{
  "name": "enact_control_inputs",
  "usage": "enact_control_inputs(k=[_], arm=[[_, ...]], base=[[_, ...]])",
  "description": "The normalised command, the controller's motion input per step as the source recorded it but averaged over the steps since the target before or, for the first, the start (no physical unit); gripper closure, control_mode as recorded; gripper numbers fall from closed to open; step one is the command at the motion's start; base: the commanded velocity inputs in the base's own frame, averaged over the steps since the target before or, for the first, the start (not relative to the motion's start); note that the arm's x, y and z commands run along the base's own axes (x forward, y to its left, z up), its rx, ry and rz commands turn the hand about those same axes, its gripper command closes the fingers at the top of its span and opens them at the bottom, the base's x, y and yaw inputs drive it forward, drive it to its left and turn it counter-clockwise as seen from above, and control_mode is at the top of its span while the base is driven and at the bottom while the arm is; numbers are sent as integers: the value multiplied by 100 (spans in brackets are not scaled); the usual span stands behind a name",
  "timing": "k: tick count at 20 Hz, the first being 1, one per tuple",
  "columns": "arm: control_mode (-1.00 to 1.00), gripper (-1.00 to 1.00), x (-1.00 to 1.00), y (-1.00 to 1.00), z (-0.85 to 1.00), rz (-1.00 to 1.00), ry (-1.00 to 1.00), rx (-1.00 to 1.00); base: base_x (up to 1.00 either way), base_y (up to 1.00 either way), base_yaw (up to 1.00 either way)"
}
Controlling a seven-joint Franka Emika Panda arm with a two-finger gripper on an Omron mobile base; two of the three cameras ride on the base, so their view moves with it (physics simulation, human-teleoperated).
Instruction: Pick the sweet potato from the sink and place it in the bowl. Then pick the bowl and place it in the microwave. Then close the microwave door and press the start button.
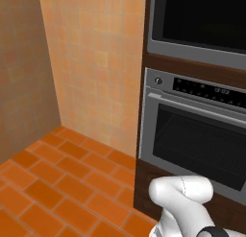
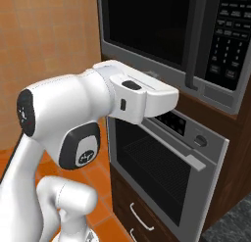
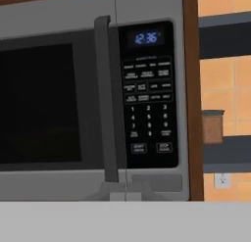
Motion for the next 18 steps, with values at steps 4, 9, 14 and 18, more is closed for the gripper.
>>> enact_control_inputs(k=[4, 9, 14, 18], arm=[[-100, 100, 20, -16, 0, 0, 3, 0], [-100, 100, 8, -44, 0, 0, 0, 2], [-100, 100, 9, -21, 0, 0, 0, 1], [-100, 100, 22, -23, -1, 0, 0, 0]], base=[[0, 0, 0], [0, 0, 0], [0, 0, 0], [0, 0, 0]])
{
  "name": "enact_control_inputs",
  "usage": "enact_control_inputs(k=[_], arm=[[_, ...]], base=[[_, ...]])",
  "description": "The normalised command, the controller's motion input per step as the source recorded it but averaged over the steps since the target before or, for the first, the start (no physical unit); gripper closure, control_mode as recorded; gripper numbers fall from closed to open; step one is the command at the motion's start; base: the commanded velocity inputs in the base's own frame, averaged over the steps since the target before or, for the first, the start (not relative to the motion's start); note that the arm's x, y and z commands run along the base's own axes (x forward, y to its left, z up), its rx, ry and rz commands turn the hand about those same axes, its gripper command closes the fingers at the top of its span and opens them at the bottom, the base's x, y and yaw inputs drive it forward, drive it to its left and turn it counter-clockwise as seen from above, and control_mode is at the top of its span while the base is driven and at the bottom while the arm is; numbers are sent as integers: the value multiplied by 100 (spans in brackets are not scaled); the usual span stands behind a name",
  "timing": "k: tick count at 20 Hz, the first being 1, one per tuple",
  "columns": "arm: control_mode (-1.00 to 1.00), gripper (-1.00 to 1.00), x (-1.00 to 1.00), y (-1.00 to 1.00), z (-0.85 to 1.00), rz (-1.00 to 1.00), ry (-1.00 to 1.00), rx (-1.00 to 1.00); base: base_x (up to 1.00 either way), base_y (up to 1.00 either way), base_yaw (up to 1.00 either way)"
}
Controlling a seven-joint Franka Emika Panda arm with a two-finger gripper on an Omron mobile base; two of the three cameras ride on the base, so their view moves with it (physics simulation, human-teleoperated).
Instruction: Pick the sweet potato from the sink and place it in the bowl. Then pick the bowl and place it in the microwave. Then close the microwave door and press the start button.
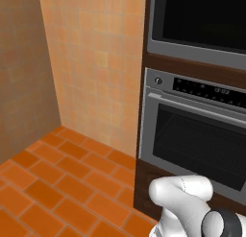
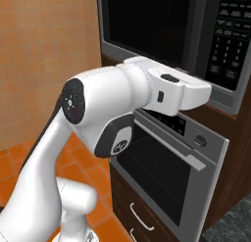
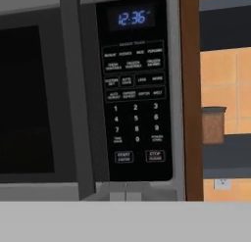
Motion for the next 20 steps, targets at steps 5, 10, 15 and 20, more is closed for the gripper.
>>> enact_control_inputs(k=[5, 10, 15, 20], arm=[[-100, 100, 25, -14, -4, 0, 0, 0], [-100, 100, 28, -9, -2, 0, 0, 0], [-100, 100, 26, -26, -1, 0, 0, 0], [-100, 100, 26, -25, -3, 0, 0, 0]], base=[[0, 0, 0], [0, 0, 0], [0, 0, 0], [0, 0, 0]])
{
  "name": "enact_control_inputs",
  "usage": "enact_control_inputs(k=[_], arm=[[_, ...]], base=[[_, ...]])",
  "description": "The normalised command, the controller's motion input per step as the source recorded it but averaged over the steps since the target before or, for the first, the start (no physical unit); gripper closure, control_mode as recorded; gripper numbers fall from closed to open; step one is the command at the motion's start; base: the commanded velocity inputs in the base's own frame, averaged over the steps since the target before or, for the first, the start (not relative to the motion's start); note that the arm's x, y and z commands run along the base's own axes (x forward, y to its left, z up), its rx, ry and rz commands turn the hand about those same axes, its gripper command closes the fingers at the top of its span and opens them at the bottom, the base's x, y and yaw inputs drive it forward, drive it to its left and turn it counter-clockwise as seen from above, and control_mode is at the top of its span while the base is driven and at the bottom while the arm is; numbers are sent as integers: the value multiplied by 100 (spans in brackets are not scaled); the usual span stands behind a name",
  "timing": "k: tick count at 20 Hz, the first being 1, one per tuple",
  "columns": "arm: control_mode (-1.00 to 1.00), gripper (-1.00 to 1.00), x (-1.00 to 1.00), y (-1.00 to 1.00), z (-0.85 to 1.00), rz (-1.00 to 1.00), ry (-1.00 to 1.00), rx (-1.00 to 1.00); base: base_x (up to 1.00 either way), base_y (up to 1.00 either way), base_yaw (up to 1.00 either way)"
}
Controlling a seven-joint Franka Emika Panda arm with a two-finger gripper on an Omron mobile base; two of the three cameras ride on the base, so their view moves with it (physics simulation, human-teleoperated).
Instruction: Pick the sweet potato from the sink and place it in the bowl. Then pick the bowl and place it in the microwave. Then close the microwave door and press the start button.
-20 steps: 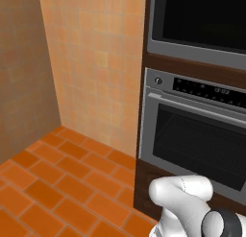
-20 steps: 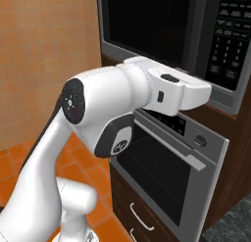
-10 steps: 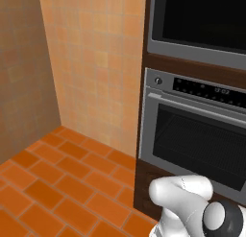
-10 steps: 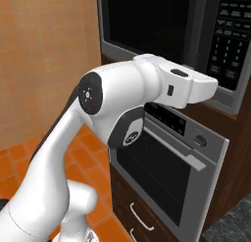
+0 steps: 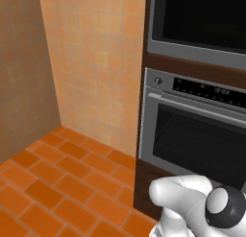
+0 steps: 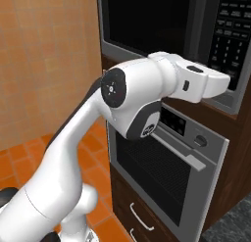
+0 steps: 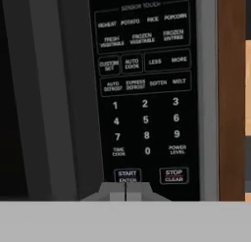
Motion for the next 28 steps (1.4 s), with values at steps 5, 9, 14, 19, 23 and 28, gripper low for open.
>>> enact_control_inputs(k=[5, 9, 14, 19, 23, 28], arm=[[-100, 100, 21, -27, -9, 0, 0, 0], [-100, 100, 17, -15, -13, 0, 1, 0], [-100, 100, 8, 0, -14, 0, 3, 0], [-100, 100, 9, 0, -1, 0, 0, 0], [-100, 100, 4, -1, 0, 0, 1, 3], [-100, 100, 35, -8, 0, 3, 6, 3]], base=[[0, 0, 0], [0, 0, 0], [0, 0, 0], [0, 0, 0], [0, 0, 0], [0, 0, 0]])
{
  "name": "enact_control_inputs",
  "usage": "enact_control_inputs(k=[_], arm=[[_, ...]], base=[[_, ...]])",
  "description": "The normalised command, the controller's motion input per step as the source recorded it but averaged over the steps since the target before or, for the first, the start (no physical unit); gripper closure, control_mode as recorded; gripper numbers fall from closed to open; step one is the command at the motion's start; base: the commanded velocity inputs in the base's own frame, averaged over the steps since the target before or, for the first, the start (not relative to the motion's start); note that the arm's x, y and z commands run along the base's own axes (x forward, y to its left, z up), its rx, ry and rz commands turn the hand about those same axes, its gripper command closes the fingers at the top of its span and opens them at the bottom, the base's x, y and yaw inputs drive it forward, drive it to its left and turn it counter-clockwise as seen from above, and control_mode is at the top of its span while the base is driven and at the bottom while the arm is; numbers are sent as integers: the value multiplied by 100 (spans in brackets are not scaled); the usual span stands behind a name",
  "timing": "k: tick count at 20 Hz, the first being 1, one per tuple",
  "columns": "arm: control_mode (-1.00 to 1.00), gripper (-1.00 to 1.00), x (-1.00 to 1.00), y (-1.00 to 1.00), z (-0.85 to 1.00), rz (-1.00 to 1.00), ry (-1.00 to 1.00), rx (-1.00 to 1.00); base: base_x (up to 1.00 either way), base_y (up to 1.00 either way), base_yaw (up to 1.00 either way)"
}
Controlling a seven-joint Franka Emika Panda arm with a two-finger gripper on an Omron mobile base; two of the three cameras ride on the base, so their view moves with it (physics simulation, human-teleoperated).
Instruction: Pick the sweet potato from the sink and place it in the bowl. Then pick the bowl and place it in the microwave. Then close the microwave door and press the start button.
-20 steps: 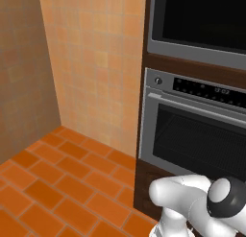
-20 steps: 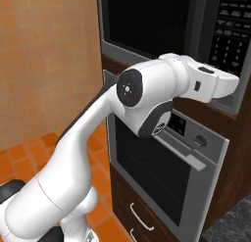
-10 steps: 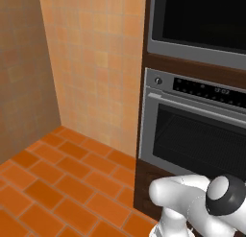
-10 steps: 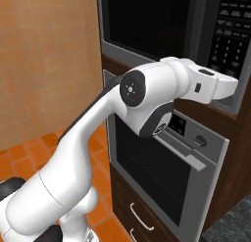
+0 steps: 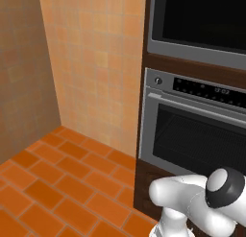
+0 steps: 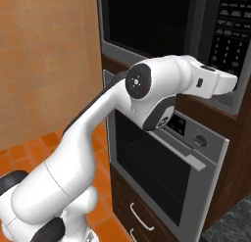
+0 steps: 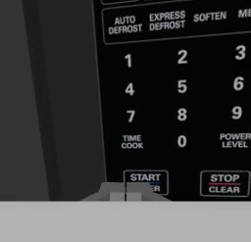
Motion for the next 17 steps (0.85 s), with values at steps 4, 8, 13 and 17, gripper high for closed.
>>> enact_control_inputs(k=[4, 8, 13, 17], arm=[[-100, 100, 45, -24, -1, 11, 7, 4], [-100, 100, 43, -44, -6, 14, 4, 6], [-100, 100, 41, -42, 0, 10, 0, 5], [-100, 100, -26, 3, 4, 0, -8, 1]], base=[[0, 0, 0], [0, 0, 0], [0, 0, 0], [0, 0, 0]])
